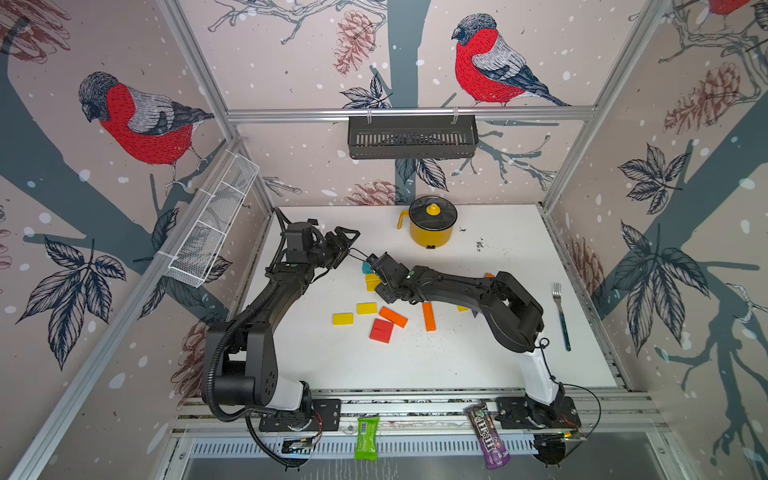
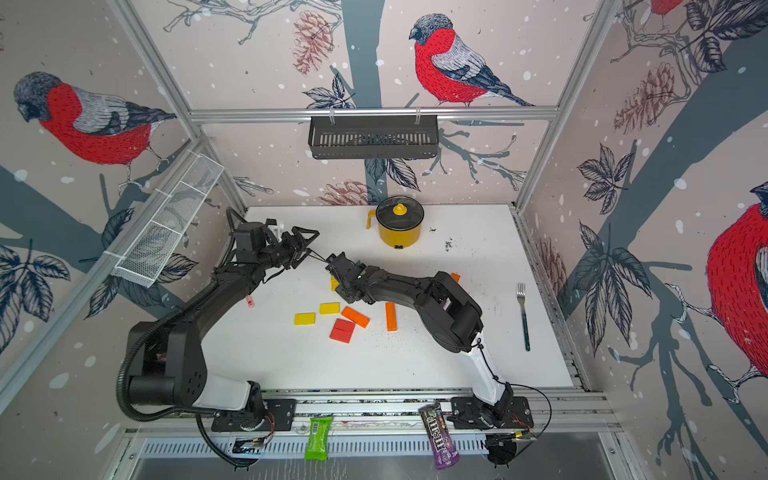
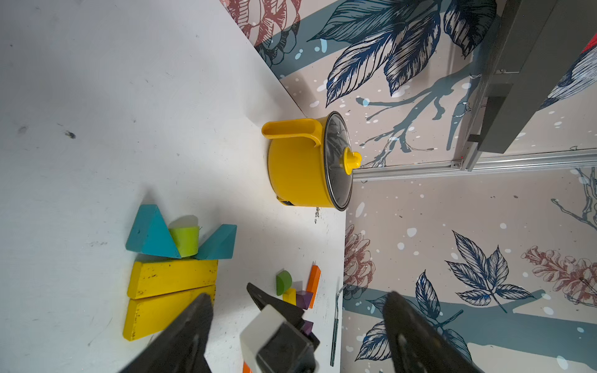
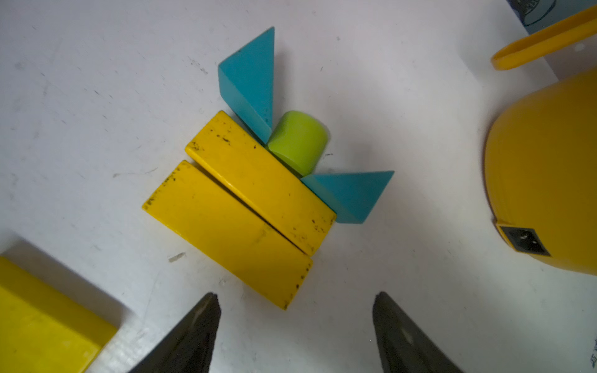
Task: Assemble a carrot with building blocks
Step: Assemble the building block at the center of the board, then move the building block to the center of the board.
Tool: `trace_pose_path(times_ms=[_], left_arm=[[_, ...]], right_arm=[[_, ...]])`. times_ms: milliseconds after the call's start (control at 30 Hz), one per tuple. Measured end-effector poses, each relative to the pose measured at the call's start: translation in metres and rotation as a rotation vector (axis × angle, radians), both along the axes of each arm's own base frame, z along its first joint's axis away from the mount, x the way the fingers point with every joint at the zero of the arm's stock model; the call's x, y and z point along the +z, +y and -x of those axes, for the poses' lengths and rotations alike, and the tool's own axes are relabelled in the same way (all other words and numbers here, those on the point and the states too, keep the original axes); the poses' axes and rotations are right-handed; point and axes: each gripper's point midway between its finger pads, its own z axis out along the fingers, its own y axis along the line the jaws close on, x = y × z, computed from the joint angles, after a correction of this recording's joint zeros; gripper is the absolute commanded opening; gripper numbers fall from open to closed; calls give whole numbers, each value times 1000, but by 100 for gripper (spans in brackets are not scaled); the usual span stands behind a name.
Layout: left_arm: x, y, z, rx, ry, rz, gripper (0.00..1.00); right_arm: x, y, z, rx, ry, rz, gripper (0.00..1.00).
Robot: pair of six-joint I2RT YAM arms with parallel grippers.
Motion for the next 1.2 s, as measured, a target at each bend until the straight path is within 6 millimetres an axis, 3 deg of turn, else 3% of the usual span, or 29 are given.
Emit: trace_pose_path(times_ms=[233,400,600,800,900,1200], left_arm=[[1,1,0,2,0,0,83],[13,24,-1,62,-33,-1,84],[15,61,-7,169,-31,-2,84],[14,71,-9,193,-25,3,84],[14,70,-8,193,-22,6,83],[6,70,-9,194,3,21,84]], right_arm=[[11,0,13,-19,32,-74,75],[22,56,57,61,64,-169,52],[10,118,77,139,97,-227,68],[-10,155,87,192,128,-229,69],[-23,156,92,199,148,-207,59],[-28,145,92,197,152,-234,58]])
